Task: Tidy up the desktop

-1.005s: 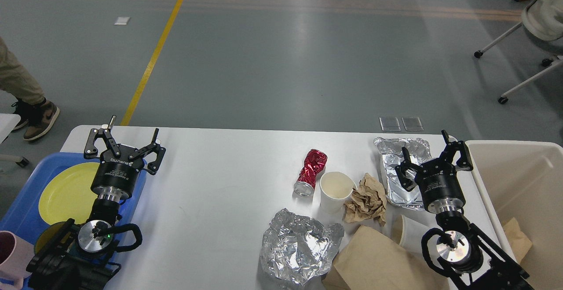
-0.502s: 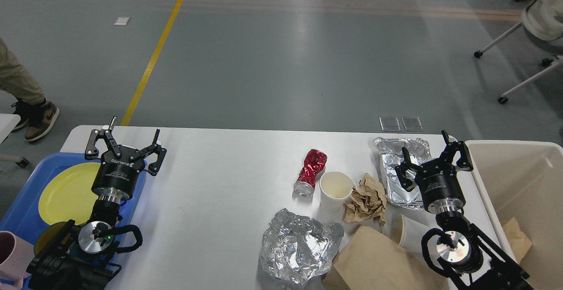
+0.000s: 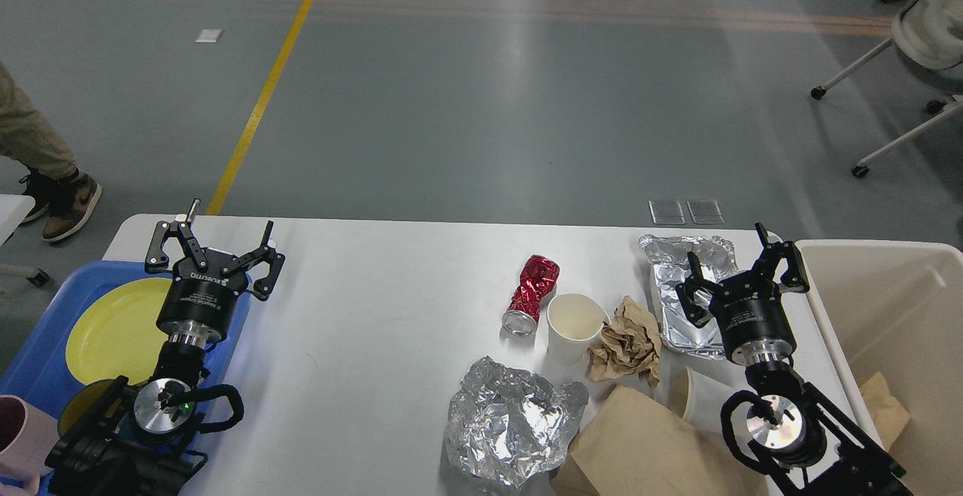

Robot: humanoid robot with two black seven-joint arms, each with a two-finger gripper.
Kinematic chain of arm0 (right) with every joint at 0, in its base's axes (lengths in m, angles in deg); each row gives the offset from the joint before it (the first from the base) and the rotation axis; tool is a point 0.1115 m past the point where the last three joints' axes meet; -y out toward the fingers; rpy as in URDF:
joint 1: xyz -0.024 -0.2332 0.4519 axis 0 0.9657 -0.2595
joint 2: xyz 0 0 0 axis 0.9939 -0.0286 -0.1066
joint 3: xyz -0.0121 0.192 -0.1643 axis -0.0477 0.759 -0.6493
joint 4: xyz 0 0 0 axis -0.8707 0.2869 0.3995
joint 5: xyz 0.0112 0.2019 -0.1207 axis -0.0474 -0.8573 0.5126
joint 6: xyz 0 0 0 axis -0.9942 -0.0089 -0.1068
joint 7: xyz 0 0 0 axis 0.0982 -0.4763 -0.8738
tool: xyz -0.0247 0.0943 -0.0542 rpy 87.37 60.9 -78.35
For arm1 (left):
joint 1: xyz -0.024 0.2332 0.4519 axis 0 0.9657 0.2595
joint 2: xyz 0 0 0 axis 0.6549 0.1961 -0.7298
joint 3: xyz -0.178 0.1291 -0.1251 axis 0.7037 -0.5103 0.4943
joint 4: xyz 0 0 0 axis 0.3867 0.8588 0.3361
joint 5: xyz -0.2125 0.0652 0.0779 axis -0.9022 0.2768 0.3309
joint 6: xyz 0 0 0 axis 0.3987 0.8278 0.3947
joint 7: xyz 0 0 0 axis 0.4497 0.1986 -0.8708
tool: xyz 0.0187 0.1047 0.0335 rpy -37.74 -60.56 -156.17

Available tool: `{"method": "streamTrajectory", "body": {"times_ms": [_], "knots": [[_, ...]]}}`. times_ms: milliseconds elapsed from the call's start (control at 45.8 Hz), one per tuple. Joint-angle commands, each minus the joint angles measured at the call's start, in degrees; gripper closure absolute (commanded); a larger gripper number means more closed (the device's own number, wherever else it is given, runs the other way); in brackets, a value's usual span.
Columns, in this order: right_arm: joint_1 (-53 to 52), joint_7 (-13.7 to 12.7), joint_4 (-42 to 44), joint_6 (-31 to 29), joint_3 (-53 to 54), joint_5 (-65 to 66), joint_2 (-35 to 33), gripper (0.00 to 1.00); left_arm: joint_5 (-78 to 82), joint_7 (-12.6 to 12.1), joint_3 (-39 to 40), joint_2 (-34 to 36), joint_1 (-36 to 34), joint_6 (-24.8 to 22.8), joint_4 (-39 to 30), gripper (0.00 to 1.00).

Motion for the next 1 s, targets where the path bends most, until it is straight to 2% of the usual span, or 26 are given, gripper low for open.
{"method": "streamTrajectory", "body": {"times_ms": [0, 131, 306, 524, 568, 633, 677, 983], "knots": [[-1.07, -0.70, 0.67, 0.09, -0.58, 0.00, -0.29, 0.00, 0.00, 0.00, 0.00, 0.00, 0.00, -0.02, 0.00, 0.04], [-5.81, -1.58, 3.31, 0.88, -0.41, -0.09, -0.72, 0.00, 0.00, 0.00, 0.00, 0.00, 0.00, -0.02, 0.00, 0.04], [-7.14, -1.93, 3.83, 0.70, -1.63, -0.44, -4.59, 0.00, 0.00, 0.00, 0.00, 0.00, 0.00, -0.02, 0.00, 0.04], [-7.66, -3.86, 3.83, 0.62, -4.27, -0.44, -6.97, 0.00, 0.00, 0.00, 0.00, 0.00, 0.00, -0.02, 0.00, 0.04], [-7.31, -5.18, 3.83, 0.53, -4.53, -0.44, -6.97, 0.00, 0.00, 0.00, 0.00, 0.00, 0.00, -0.02, 0.00, 0.04], [-7.31, -8.78, 3.83, 0.18, -6.02, -0.44, -7.05, 0.00, 0.00, 0.00, 0.00, 0.00, 0.00, -0.02, 0.00, 0.04], [-7.31, -9.84, 3.83, 0.18, -6.20, -0.44, -7.05, 0.00, 0.09, 0.00, 0.00, 0.00, 0.00, -0.02, 0.00, 0.04], [-7.40, -9.93, 3.66, 0.00, -6.38, -0.79, -6.61, 0.00, 0.00, 0.00, 0.00, 0.00, 0.00, -0.02, 0.00, 0.04]]}}
